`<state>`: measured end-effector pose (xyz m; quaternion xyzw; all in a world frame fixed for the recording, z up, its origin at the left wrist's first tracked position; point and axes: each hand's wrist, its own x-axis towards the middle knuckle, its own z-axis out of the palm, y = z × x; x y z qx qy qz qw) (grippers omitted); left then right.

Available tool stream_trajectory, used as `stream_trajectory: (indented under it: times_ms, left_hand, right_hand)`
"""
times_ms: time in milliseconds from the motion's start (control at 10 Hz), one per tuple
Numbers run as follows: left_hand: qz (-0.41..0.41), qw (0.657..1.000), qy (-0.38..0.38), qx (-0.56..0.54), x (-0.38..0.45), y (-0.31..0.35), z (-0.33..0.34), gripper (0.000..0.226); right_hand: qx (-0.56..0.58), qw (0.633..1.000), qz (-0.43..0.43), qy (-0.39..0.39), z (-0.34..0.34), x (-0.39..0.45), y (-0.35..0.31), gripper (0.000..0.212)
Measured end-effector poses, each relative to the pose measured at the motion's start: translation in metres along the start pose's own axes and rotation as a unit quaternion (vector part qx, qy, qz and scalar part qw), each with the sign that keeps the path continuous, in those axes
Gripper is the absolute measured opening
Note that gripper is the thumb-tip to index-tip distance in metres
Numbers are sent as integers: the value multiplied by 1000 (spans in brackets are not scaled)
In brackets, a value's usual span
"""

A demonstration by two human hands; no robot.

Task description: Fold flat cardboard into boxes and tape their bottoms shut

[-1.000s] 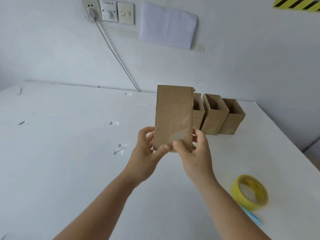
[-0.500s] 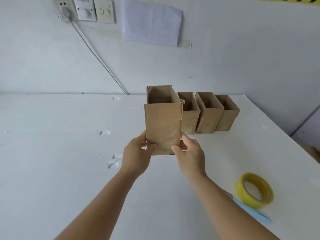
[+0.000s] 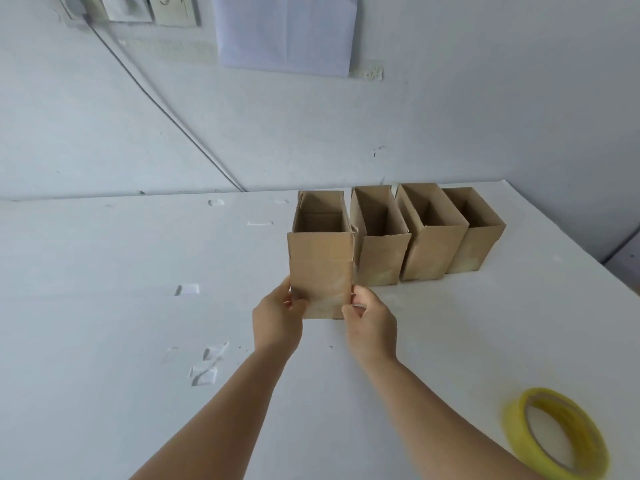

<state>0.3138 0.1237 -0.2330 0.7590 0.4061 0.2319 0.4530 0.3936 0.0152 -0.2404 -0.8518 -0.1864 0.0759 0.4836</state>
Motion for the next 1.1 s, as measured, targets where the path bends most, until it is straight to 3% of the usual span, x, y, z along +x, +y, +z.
stream_trajectory:
  times_ms: [100,300,700,900,1100]
  left_hand:
    - [4,1000,3,7,20,-4,14,27]
    - [-20,1000,14,12,46,-6,38,22]
    - [-16,999,14,30,61,-7,56,17]
    - [0,990,-26,139,51,-8,46,37]
    - [88,925,-75,361,23,9,20,52]
  right_hand:
    - [41,999,24,-10,10,10,12,27]
    - [37,999,27,-28,23,34,21,47]
    - [53,996,21,-74,23,45,33,56]
    - [-36,992,-42,-118,7,44,35,56]
    - [-190,958,-138,-162,-22,39,21,57]
